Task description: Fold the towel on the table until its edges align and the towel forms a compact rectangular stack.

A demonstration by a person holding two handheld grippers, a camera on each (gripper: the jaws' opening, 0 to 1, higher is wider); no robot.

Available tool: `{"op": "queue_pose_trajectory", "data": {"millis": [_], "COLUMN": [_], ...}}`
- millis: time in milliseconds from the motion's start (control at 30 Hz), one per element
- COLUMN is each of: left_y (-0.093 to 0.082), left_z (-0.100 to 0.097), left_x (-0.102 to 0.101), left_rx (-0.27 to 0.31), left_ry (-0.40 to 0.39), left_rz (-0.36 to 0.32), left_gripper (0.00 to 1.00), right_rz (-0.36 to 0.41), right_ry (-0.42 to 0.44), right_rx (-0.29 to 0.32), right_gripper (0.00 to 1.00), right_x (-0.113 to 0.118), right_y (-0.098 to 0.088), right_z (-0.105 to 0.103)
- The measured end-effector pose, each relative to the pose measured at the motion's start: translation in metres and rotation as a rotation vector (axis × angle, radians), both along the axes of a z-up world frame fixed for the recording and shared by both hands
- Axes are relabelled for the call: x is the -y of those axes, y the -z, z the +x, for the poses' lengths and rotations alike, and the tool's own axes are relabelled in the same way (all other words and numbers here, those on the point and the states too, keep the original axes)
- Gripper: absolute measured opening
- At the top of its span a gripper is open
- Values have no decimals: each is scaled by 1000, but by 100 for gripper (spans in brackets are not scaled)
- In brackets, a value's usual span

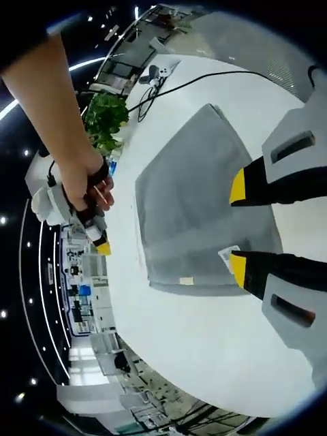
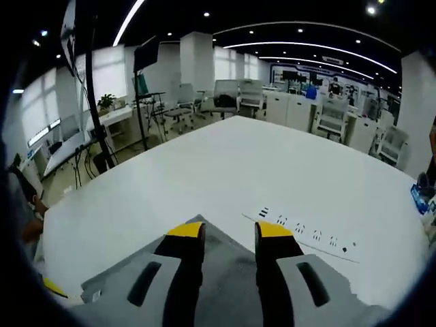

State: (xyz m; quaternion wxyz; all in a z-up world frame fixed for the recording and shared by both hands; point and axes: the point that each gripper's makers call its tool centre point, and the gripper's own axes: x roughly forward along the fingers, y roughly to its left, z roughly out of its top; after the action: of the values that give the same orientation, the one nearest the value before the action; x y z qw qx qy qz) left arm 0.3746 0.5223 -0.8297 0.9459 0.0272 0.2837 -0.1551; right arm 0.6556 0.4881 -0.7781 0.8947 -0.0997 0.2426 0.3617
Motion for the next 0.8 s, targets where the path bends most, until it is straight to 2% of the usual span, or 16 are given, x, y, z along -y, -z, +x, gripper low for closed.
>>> {"op": "queue_pose_trajectory", "data": {"millis": [333,500,700,800], "left_y": [-27,-37,-41,-42], "left_z": [1,-3,1,1], "left_x": [19,28,32,36], "left_rx": [39,52,71,73], "left_ry": [23,24,8,-4], "left_rz": [24,19,36,34], "left_gripper": [30,40,58,63], "right_rz": [27,34,66,77], "right_ry": [9,-13,-20,-15], "right_rx": [31,28,25,16], "right_gripper": [33,36,51,61], "right_x": [23,30,40,47], "right_y": [-29,-36,-45,-47], "right_z": [2,-6,-12,-14]}}
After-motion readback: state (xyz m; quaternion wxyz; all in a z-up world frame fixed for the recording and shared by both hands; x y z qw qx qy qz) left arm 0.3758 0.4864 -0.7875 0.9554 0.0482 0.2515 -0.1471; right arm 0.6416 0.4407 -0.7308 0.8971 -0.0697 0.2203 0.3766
